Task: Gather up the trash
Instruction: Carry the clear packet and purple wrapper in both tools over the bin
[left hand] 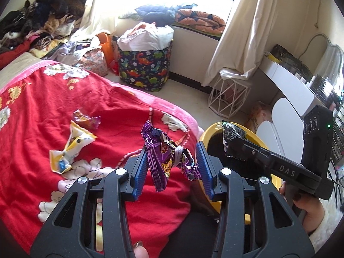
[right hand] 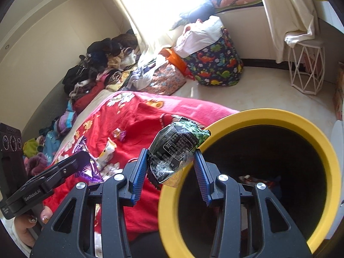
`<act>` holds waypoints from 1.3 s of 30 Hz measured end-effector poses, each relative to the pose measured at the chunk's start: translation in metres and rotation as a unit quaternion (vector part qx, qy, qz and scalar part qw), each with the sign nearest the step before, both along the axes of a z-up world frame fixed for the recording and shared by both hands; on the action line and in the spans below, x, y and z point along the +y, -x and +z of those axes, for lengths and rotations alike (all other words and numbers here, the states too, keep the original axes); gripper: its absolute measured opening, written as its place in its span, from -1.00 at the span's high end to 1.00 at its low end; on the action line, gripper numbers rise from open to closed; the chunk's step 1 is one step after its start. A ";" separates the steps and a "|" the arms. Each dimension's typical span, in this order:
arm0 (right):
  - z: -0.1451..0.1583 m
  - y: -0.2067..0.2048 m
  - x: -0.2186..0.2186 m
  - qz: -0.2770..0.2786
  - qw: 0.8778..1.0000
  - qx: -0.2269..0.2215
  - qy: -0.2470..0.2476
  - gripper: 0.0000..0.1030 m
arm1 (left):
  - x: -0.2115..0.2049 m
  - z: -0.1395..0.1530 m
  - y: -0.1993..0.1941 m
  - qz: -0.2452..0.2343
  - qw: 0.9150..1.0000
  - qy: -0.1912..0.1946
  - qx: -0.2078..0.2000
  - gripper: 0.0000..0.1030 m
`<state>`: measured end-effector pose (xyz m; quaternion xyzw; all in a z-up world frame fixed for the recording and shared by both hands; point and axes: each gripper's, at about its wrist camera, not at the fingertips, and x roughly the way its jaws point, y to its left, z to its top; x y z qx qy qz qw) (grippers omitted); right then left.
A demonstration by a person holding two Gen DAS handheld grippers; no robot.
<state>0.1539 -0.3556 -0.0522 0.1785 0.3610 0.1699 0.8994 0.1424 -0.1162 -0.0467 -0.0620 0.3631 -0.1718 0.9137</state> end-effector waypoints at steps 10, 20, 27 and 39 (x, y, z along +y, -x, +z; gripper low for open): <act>0.003 0.013 -0.029 -0.036 0.999 -0.011 0.010 0.20 | -0.023 0.002 0.002 -0.027 1.000 0.000 -0.006 0.31; 0.007 0.023 -0.053 -0.063 0.998 -0.019 0.021 0.20 | -0.046 0.002 0.005 -0.053 0.999 -0.002 -0.008 0.31; 0.010 0.028 -0.070 -0.083 0.996 -0.021 0.025 0.20 | -0.065 0.000 0.008 -0.076 0.997 -0.006 -0.008 0.31; 0.010 0.034 -0.096 -0.115 0.993 -0.015 0.020 0.18 | -0.101 -0.008 0.012 -0.120 0.993 -0.016 -0.005 0.31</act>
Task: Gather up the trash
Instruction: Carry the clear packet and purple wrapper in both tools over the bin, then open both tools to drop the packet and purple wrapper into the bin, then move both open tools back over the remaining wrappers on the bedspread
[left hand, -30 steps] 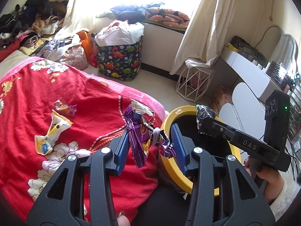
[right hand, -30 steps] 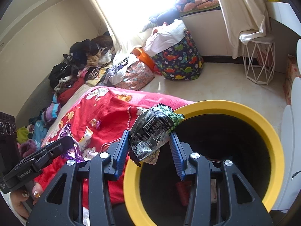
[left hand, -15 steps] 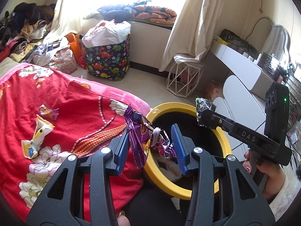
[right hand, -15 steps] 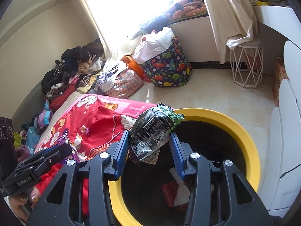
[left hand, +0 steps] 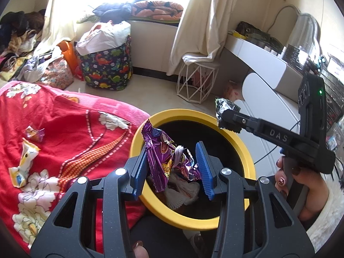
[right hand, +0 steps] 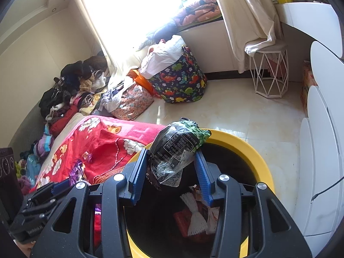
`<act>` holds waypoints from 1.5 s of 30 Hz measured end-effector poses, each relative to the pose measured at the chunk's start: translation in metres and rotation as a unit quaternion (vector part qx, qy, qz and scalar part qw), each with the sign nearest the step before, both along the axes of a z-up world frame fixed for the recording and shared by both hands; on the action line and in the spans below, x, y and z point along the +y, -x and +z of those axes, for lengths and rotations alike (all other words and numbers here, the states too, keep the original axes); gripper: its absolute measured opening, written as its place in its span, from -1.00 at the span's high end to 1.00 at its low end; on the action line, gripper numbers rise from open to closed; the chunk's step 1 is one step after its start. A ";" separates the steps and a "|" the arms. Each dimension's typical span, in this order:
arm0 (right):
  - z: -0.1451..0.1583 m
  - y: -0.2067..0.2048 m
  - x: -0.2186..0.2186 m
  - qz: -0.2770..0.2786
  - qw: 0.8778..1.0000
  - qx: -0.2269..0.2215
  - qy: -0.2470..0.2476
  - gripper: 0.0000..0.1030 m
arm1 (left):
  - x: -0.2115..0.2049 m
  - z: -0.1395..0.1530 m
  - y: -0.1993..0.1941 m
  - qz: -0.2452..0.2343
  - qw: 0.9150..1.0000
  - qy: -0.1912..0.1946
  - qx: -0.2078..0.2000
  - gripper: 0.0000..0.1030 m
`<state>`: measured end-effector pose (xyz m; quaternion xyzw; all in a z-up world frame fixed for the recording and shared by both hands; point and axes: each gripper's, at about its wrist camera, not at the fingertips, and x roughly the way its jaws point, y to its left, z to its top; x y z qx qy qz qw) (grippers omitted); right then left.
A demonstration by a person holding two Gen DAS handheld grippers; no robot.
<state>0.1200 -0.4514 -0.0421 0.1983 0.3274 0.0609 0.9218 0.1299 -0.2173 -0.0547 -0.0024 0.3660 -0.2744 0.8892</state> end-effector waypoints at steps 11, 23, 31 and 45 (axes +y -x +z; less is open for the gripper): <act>-0.006 0.002 -0.013 -0.021 1.000 0.006 -0.008 0.16 | -0.028 -0.020 0.004 -0.039 0.999 -0.021 0.017 0.30; -0.013 -0.001 -0.013 -0.026 1.000 0.014 -0.009 -0.21 | -0.048 -0.044 0.001 -0.069 0.996 -0.023 0.052 -0.13; -0.016 0.002 -0.015 -0.041 0.999 0.015 -0.006 -0.45 | -0.040 -0.039 0.003 -0.050 0.998 -0.016 0.044 -0.75; 0.000 0.010 0.000 -0.033 0.999 -0.029 0.017 -0.64 | 0.006 -0.014 0.002 0.059 0.998 -0.019 -0.003 -0.78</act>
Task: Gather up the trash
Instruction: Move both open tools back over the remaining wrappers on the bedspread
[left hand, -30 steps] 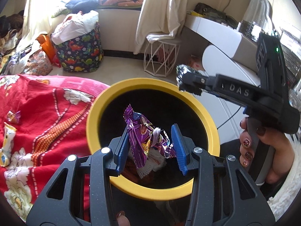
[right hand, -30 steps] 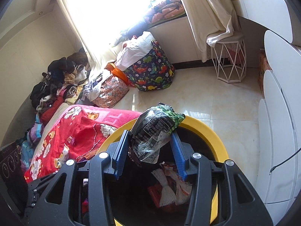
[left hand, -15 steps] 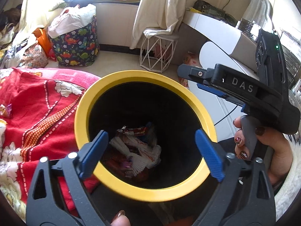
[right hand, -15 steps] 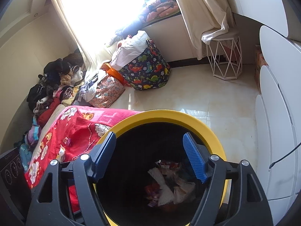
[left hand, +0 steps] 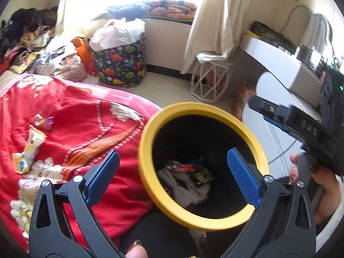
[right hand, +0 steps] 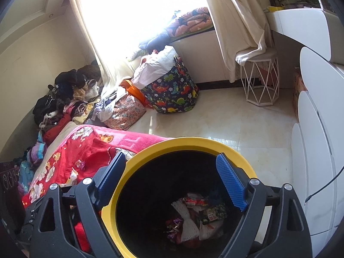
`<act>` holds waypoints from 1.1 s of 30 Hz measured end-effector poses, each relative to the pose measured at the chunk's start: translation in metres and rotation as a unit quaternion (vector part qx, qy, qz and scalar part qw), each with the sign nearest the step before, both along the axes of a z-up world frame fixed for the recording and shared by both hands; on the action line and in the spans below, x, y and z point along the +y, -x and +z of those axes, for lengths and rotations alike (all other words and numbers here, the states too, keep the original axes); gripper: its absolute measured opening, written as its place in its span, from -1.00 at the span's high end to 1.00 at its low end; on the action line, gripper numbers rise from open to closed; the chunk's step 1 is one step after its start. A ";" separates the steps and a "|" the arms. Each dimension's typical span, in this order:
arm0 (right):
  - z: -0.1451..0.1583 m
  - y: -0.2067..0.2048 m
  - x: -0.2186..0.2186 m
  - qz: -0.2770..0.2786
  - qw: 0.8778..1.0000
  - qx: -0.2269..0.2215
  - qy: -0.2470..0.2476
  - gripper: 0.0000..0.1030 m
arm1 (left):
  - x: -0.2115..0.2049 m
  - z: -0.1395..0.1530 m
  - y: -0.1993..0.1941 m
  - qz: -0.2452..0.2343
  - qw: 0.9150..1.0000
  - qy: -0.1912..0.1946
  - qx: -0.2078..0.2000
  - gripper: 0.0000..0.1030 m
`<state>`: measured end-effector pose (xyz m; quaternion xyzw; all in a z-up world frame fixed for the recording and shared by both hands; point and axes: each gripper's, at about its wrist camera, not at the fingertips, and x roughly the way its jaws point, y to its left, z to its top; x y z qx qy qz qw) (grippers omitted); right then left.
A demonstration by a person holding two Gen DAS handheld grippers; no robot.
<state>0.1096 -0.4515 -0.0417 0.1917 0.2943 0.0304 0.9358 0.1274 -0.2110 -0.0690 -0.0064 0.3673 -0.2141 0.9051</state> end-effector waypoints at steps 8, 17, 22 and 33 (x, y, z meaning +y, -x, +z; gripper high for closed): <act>0.009 0.000 0.021 0.025 1.000 -0.014 0.002 -0.66 | 0.025 0.009 -0.001 0.033 0.999 0.006 -0.018 -0.78; 0.020 -0.010 0.059 0.081 0.996 -0.025 0.021 -0.68 | 0.059 0.012 -0.006 0.075 0.997 0.010 -0.025 -0.78; 0.024 -0.023 0.080 0.113 0.993 -0.023 0.029 -0.68 | 0.080 0.013 -0.009 0.093 0.995 0.006 -0.029 -0.78; 0.028 -0.062 0.152 0.192 0.980 -0.016 0.055 -0.68 | 0.153 0.007 -0.019 0.168 0.985 -0.003 -0.027 -0.78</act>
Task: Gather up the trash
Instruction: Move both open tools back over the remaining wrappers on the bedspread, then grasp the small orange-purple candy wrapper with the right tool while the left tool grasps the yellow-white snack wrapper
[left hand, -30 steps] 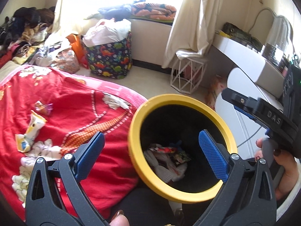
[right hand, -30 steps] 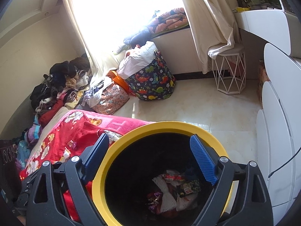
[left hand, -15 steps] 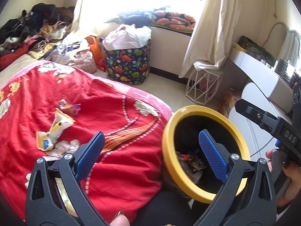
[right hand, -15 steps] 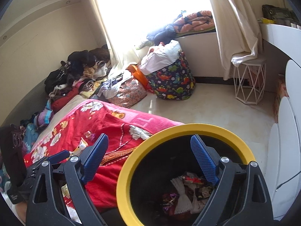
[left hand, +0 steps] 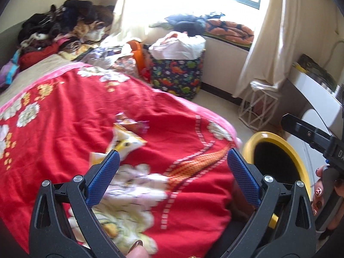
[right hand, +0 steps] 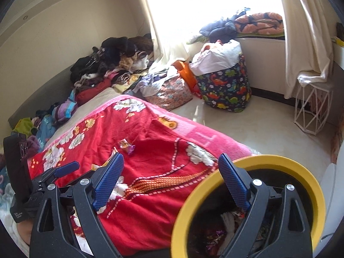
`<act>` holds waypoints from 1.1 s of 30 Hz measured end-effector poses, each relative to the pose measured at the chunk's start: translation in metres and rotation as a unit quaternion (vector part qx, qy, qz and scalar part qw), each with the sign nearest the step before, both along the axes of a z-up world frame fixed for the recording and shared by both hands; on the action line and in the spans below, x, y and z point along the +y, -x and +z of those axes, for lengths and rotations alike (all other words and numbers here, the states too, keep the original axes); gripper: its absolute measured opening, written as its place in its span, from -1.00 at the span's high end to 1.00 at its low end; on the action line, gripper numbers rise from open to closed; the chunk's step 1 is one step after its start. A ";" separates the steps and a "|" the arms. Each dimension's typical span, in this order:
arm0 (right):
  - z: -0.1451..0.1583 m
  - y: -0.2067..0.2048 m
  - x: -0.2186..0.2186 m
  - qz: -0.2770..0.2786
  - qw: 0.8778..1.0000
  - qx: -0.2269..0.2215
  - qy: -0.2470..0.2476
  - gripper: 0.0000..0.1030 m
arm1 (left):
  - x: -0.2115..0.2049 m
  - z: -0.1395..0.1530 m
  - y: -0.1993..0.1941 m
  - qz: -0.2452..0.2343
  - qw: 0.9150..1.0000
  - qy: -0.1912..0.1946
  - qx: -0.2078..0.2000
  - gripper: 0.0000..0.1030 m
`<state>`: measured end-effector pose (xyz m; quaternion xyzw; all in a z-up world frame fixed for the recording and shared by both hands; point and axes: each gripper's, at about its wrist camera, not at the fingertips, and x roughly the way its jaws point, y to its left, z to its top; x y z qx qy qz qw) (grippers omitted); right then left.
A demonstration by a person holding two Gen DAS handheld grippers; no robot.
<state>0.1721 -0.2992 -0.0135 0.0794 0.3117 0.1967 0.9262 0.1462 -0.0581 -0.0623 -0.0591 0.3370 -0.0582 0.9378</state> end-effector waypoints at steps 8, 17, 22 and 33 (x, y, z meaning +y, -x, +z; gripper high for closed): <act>-0.013 -0.039 0.065 0.059 0.998 0.023 0.017 -0.68 | 0.056 -0.020 -0.008 0.052 0.998 0.018 0.023 -0.78; -0.045 -0.088 0.128 0.097 0.993 0.065 0.034 -0.43 | 0.085 -0.048 -0.023 0.066 0.995 0.046 0.058 -0.50; -0.073 -0.117 0.149 0.105 0.987 0.117 0.021 -0.15 | 0.086 -0.059 -0.032 0.061 0.994 0.054 0.074 -0.29; -0.113 -0.155 0.180 0.113 0.978 0.176 0.014 0.28 | 0.086 -0.074 -0.042 0.056 0.992 0.068 0.089 -0.20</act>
